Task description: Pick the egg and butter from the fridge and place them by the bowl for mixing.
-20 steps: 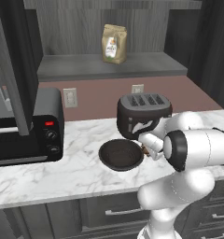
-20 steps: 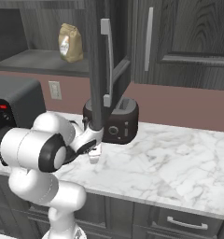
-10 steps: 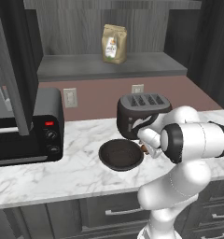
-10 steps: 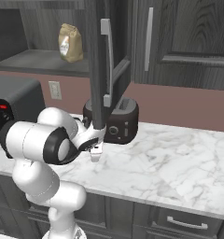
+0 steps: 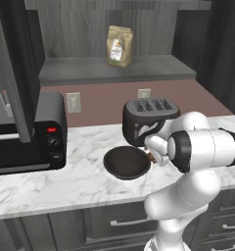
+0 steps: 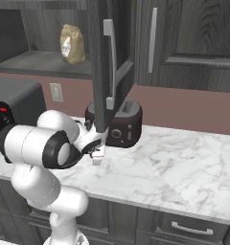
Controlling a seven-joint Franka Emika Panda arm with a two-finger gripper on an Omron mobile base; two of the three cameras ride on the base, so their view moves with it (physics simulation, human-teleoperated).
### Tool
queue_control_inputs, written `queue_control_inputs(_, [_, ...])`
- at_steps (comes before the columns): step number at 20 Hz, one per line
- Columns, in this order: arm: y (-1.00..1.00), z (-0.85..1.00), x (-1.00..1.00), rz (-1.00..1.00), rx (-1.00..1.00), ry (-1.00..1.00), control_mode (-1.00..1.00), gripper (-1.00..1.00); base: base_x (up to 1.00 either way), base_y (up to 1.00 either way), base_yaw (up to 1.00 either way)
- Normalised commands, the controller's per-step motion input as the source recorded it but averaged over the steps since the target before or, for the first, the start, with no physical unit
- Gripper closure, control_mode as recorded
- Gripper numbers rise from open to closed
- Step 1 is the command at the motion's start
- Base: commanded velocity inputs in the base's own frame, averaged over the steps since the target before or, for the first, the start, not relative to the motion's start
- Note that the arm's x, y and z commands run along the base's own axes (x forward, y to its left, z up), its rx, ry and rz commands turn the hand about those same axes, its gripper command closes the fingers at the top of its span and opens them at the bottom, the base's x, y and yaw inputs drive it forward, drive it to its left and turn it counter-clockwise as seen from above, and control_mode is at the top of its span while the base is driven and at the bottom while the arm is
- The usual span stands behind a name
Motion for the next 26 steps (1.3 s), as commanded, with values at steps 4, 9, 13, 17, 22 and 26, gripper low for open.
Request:
queue_control_inputs(4, [0.03,0.17,-0.01,0.02,0.00,0.22,-1.00,-1.00,0.00,0.00,0.00])
queue_control_inputs(9, [0.00,0.37,-0.14,0.01,0.00,0.16,-1.00,-1.00,0.00,0.00,0.00])
queue_control_inputs(13, [0.00,0.47,-0.21,0.02,-0.01,0.09,-1.00,-1.00,0.00,0.00,0.00])
queue_control_inputs(17, [0.10,0.32,-0.51,0.13,-0.10,0.00,-1.00,-1.00,0.00,0.00,0.00])
queue_control_inputs(22, [0.19,0.33,-0.60,0.30,-0.26,-0.08,-1.00,-1.00,0.00,0.00,0.00])
queue_control_inputs(26, [0.30,0.34,-0.60,0.33,-0.24,-0.07,-1.00,-1.00,0.00,0.00,0.00])
